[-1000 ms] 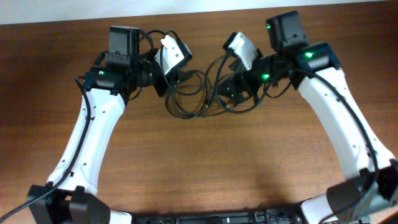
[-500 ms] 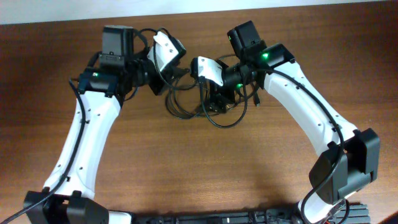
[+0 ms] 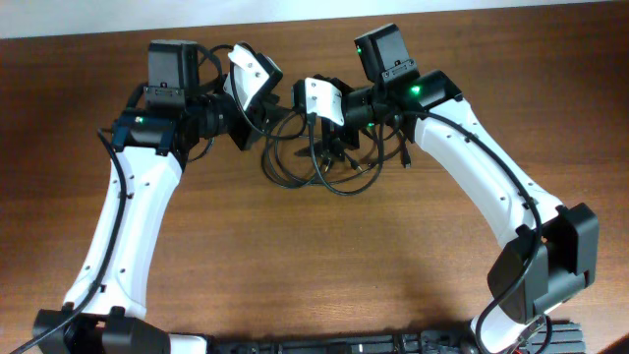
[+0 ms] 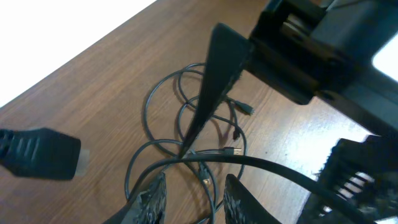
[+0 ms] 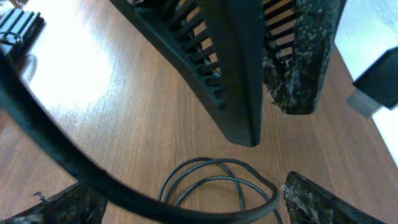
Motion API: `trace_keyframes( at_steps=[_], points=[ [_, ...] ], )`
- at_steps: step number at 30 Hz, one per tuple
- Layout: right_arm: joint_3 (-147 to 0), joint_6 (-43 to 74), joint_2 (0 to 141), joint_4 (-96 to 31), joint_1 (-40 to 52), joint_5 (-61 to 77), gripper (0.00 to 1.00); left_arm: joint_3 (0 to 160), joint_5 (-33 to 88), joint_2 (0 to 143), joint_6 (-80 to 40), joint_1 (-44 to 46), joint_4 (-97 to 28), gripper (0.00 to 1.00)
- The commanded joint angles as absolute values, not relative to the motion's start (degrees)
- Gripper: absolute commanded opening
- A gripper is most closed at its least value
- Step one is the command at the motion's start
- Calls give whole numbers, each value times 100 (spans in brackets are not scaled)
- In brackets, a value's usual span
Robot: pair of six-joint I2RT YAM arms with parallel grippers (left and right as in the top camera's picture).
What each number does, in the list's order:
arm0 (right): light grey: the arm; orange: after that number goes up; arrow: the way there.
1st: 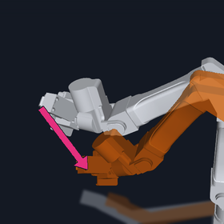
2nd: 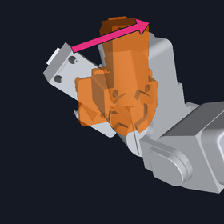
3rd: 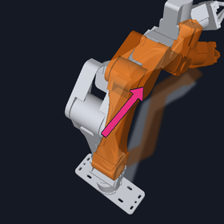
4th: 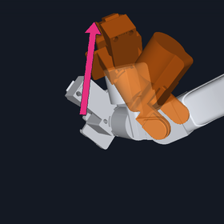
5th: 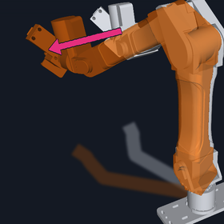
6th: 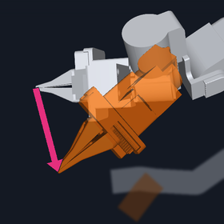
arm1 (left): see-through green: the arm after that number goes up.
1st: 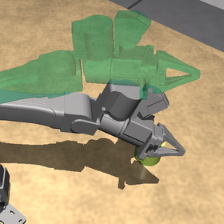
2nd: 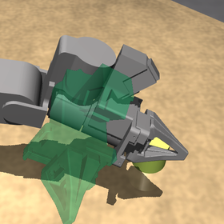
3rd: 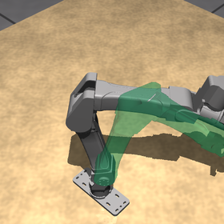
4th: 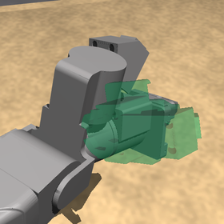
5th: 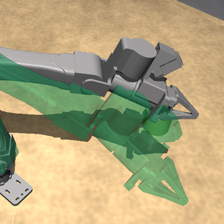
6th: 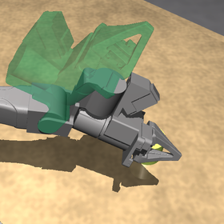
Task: Untangle cables
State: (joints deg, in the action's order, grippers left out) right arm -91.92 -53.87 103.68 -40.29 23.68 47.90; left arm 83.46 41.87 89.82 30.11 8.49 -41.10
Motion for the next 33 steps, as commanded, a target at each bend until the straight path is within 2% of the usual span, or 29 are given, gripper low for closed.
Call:
trace_keyframes(
  at_steps=[1,2,4,5,7,9,11,14,18,20,23,29,33],
  points=[
    [-9247,-5277,10368,-4007,2405,4783,39,8374,4501,8825,2917,836,-4117,31],
    [-9247,-5175,10368,-4003,2405,4786,34,8374,4541,8825,2917,836,-4115,31],
    [-9247,-5155,10403,-4036,2438,4807,7,8374,4576,8825,2917,836,-4112,31],
    [-9247,-5155,10431,-4051,2456,4805,4,8374,4571,8825,2917,836,-4112,31],
    [-9247,-5151,10471,-4093,2477,4807,4,8374,4565,8825,2917,834,-4117,32],
    [-9247,-4842,10473,-4091,2477,4851,4,8372,4445,8825,2917,834,-4123,39],
    [-9260,-4397,10427,-4084,2464,5074,4,8372,4053,8825,2917,834,-4213,40],
    [-9260,-4101,10184,-4108,2423,5548,4,8372,2921,8825,2917,834,-4497,49],
    [-9260,-4099,9719,-4032,2443,5749,4,8372,1601,8825,2923,834,-4895,51],
    [-9260,-3898,9500,-3874,2434,5743,4,8372,1522,8827,3404,836,-5207,64],
    [-9260,-3546,9233,-3566,2390,5697,4,8372,1540,8827,4298,884,-5833,72],
    [-9260,-2340,9105,-2801,2189,5135,4,8372,1542,8827,5439,888,-6947,73],
    [-9262,-1057,9102,-2475,1929,4668,4,8372,1544,8827,5496,888,-7019,69]
  ],
)
